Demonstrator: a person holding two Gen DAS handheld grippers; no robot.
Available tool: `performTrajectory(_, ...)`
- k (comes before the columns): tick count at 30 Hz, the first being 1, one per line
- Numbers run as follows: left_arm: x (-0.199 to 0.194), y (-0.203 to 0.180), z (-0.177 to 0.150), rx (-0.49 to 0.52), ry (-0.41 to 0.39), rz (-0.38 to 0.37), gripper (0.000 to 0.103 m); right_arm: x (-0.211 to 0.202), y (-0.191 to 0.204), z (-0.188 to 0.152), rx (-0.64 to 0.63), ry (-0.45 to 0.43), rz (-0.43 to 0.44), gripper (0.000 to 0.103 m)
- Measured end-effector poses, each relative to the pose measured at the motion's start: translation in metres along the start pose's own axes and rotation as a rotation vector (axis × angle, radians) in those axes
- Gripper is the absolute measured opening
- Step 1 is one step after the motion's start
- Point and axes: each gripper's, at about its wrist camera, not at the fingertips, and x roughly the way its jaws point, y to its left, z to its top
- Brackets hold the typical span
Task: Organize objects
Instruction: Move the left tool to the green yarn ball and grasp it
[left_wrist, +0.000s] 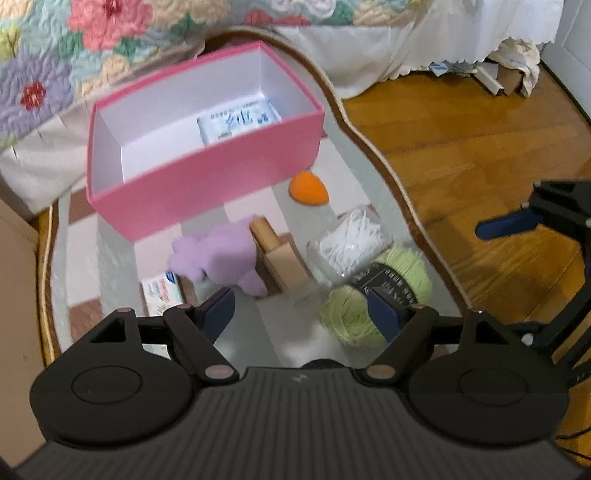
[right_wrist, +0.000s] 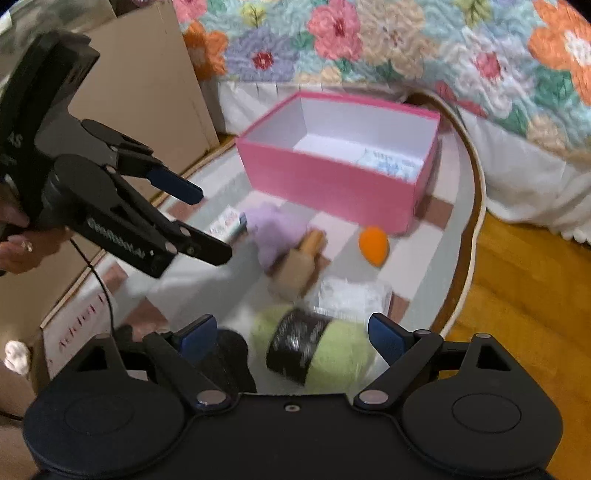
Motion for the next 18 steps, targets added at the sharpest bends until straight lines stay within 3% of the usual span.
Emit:
performTrajectory(2, 0.016, -0.001, -0.009, -0.001, 0.016, 0.028, 0.079, 0.013, -0.004, -0.011, 0.035, 0.015, 0.003, 0.092)
performTrajectory(6, 0.04, 0.003, -0.024, -0.044, 0.044, -0.004, 0.079, 0.033, -0.01, -0.028, 0.059, 0.002, -0.021, 0.092)
performTrajectory(12, 0.051, -0.003, -0.039, -0.075, -0.038, -0.112, 0.079, 0.053, -0.012, -0.044, 0.027, -0.039, -0.061, 0.092)
performTrajectory(18, 0.076, -0.003, -0.039, -0.162, -0.003, -0.179, 0.079, 0.072, -0.006, -0.055, -0.046, -0.067, -0.086, 0.092)
